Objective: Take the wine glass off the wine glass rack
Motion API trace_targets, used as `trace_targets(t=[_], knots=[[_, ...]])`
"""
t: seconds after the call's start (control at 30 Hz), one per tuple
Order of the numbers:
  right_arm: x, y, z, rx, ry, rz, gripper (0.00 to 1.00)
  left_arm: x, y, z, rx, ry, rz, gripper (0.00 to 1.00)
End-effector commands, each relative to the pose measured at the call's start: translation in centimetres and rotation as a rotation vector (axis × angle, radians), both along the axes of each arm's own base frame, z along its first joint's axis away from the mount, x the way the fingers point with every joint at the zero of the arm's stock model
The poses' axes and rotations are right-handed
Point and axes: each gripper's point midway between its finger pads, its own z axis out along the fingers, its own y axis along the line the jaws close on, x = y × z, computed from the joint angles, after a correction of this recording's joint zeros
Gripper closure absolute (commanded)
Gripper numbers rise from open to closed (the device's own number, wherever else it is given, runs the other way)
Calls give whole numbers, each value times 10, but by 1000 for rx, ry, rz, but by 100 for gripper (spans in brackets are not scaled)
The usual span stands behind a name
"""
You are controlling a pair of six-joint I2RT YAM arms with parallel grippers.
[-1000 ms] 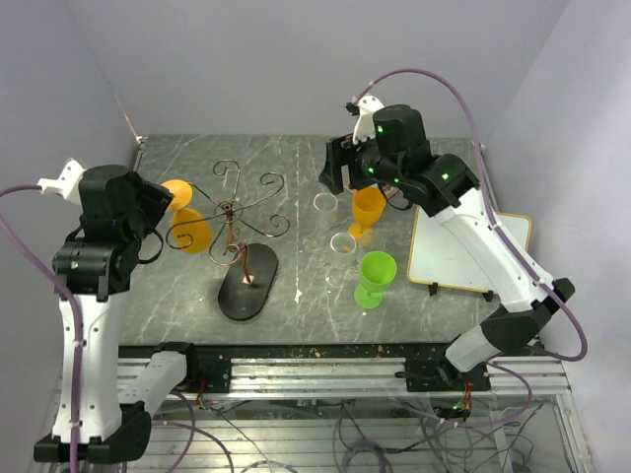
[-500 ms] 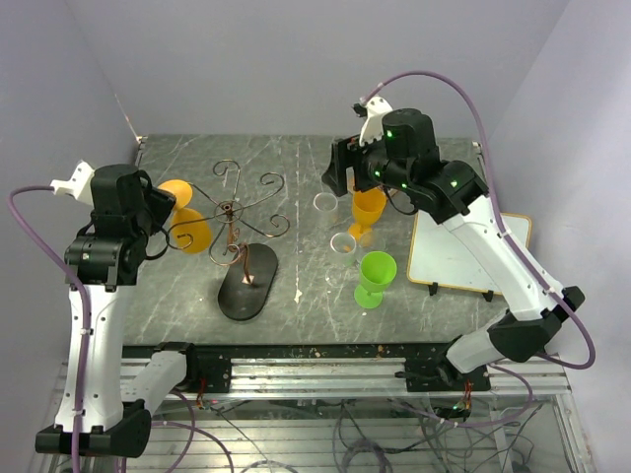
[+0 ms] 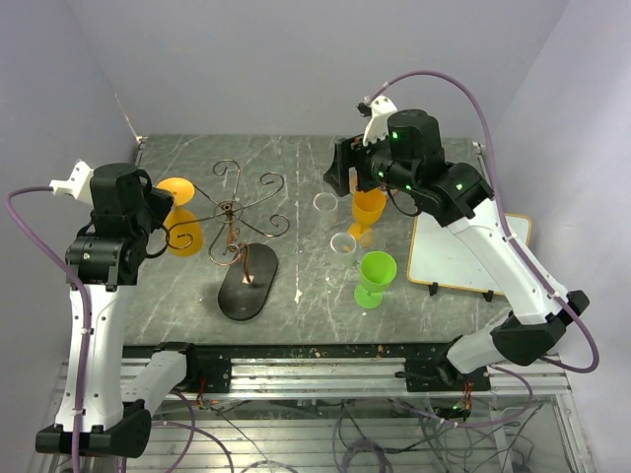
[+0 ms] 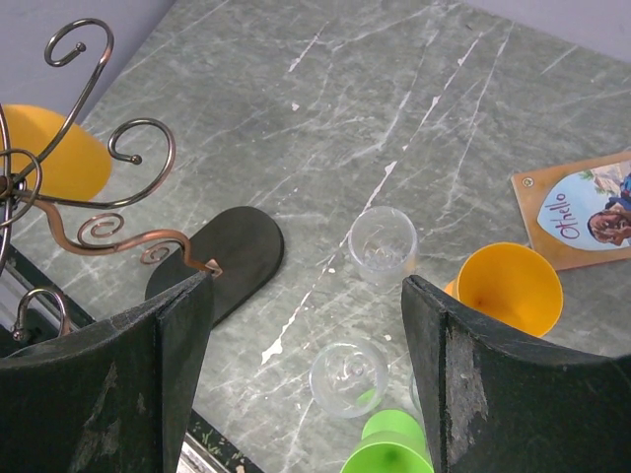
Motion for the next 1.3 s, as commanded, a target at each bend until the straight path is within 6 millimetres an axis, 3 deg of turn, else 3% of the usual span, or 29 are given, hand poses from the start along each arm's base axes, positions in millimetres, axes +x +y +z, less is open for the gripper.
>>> trace_targets(t=[0.0, 0.6, 0.93, 1.27], knots=[[-3, -3, 15, 37, -40, -2, 24, 3, -1, 5, -5, -24, -4, 69], [-6, -5, 20, 43, -52, -3, 24, 3, -3, 29, -35, -104, -2, 93], [-14, -13, 35, 75, -101, -1, 20, 8, -8, 44, -122, -228, 14, 93], [-16, -13, 37, 79, -106, 6, 19, 11, -12, 54, -181, -314, 13, 93]])
